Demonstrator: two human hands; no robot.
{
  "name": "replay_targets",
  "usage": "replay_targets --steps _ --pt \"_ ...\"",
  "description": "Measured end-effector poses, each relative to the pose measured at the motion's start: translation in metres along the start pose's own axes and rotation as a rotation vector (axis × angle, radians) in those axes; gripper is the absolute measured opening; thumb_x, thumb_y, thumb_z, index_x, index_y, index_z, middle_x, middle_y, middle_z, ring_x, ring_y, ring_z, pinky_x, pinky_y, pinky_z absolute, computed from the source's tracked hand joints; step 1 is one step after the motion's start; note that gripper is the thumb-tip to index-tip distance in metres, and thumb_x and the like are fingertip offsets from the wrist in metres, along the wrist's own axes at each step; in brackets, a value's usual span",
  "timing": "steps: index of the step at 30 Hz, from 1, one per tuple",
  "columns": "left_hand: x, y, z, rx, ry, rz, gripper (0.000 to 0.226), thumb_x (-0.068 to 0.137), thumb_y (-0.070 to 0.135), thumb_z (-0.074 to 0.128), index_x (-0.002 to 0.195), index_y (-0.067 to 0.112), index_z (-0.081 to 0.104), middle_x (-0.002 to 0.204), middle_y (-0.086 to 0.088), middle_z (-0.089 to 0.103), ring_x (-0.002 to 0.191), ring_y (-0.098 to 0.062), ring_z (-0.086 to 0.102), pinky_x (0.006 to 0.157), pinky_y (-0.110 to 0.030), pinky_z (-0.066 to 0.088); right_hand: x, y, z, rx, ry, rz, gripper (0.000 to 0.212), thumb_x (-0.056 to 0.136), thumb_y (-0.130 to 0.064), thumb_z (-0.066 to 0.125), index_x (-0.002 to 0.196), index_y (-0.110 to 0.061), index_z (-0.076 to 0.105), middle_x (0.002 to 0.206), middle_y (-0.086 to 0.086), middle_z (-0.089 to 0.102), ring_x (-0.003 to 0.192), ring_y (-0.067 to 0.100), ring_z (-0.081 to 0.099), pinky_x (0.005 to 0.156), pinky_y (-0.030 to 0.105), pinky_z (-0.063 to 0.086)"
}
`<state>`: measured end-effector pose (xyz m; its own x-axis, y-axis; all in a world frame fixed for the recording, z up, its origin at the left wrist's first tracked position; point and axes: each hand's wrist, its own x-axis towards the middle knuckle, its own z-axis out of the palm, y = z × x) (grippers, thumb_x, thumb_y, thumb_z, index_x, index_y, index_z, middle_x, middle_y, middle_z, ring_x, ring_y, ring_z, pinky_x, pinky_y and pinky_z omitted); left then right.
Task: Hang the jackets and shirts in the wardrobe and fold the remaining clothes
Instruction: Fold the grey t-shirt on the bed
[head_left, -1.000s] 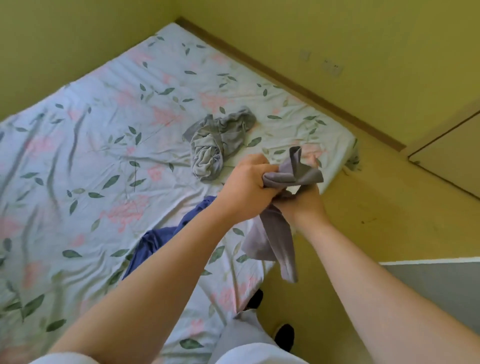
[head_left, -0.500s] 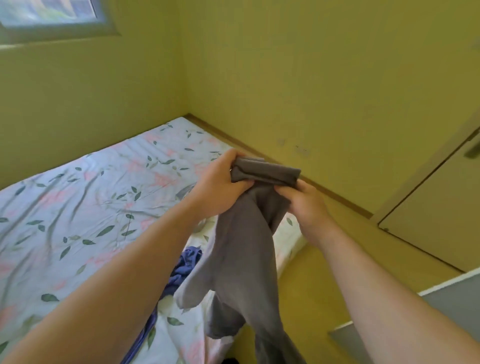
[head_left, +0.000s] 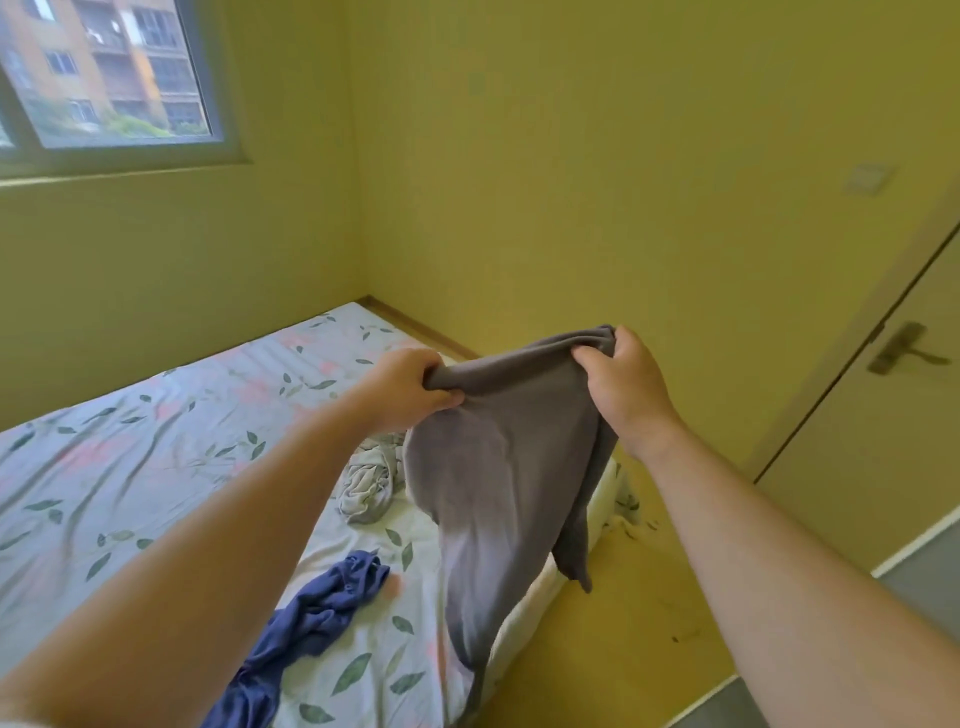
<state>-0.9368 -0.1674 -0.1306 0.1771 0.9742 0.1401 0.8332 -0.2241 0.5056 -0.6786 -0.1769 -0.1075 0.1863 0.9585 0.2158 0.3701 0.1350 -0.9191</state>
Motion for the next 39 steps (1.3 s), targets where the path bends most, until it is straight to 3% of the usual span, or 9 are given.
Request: replay_targets --steps 7,12,16,19,24,29,33,37,39 --pt "0.009 -0.007 -0.009 -0.086 0.135 -0.019 0.031 0.084 0.025 0.078 0.070 0.031 0.051 0.072 0.010 0.054 0.068 -0.012 0.049 0.057 -0.028 0.030 0.007 0.000 -0.031 -0.163 0.120 -0.079 0.011 0.087 -0.029 0.067 0.083 -0.023 0.059 0.085 -0.006 0.066 0.075 0.008 0.060 0.060 0.025 0.042" --pt "0.017 0.002 -0.007 -0.327 0.200 -0.049 0.023 0.100 0.031 0.059 0.087 0.012 0.063 0.080 -0.008 0.063 0.078 -0.025 0.057 0.070 -0.037 0.043 0.009 0.002 -0.035 -0.139 0.035 0.021 0.024 0.072 -0.027 0.076 0.075 -0.011 0.058 0.070 0.000 0.059 0.067 0.020 0.051 0.059 0.032 0.036" --pt "0.012 0.045 -0.011 -0.406 0.137 0.183 0.017 0.102 0.028 0.057 0.086 0.028 0.063 0.083 0.006 0.065 0.083 -0.016 0.059 0.080 -0.038 0.048 -0.001 -0.003 -0.023 -0.084 -0.168 0.083 0.089 0.063 -0.018 0.093 0.132 -0.030 0.039 0.125 -0.007 0.052 0.104 0.013 0.059 0.075 0.031 0.050" --pt "0.010 0.070 -0.017 -0.335 0.050 0.313 0.009 0.099 0.023 0.063 0.093 0.020 0.069 0.087 -0.001 0.068 0.086 -0.022 0.061 0.081 -0.038 0.049 -0.007 -0.003 -0.013 0.005 -0.343 0.144 0.124 0.065 -0.013 0.095 0.151 -0.054 0.015 0.136 -0.008 0.044 0.121 0.020 0.055 0.094 0.046 0.055" --pt "0.008 0.054 -0.031 -0.052 -0.111 0.337 0.045 0.071 0.032 0.089 0.108 0.023 0.066 0.095 0.004 0.069 0.088 -0.019 0.062 0.077 -0.035 0.052 -0.010 -0.003 -0.006 -0.230 -0.507 0.057 0.009 0.094 -0.018 0.070 0.101 -0.020 0.075 0.090 0.002 0.076 0.082 0.015 0.068 0.072 0.030 0.052" --pt "0.011 -0.008 -0.001 0.512 -0.189 0.096 0.013 0.082 0.024 0.070 0.086 0.019 0.059 0.090 -0.003 0.067 0.085 -0.026 0.060 0.067 -0.031 0.036 -0.002 -0.017 0.003 -0.365 -0.421 0.070 0.023 0.093 -0.030 0.060 0.088 -0.011 0.072 0.084 0.003 0.074 0.079 0.019 0.065 0.068 0.032 0.047" --pt "0.017 -0.059 0.017 0.153 -0.160 -0.197 0.015 0.093 0.008 0.050 0.082 0.014 0.058 0.087 -0.007 0.063 0.090 -0.031 0.060 0.067 -0.035 0.043 0.002 -0.029 -0.006 -0.739 -0.584 -0.067 0.044 0.068 -0.063 0.080 0.086 -0.025 0.067 0.081 -0.007 0.072 0.074 0.011 0.067 0.066 0.032 0.055" --pt "0.022 -0.063 -0.012 0.016 -0.051 -0.079 0.009 0.095 0.027 0.066 0.096 0.026 0.057 0.084 0.004 0.059 0.085 -0.023 0.060 0.062 -0.031 0.039 0.014 -0.025 -0.023 -1.305 -0.596 -0.093 0.043 0.069 -0.052 0.085 0.078 -0.023 0.055 0.075 -0.006 0.059 0.068 0.019 0.059 0.052 0.030 0.041" --pt "0.024 -0.053 -0.033 0.210 -0.120 0.078 0.039 0.077 0.050 0.083 0.096 0.032 0.054 0.084 0.011 0.059 0.077 -0.009 0.054 0.058 -0.027 0.034 0.022 -0.022 -0.034 -1.385 -0.479 -0.100 0.036 0.076 -0.048 0.081 0.084 -0.025 0.054 0.082 -0.005 0.059 0.080 0.026 0.061 0.057 0.030 0.039"
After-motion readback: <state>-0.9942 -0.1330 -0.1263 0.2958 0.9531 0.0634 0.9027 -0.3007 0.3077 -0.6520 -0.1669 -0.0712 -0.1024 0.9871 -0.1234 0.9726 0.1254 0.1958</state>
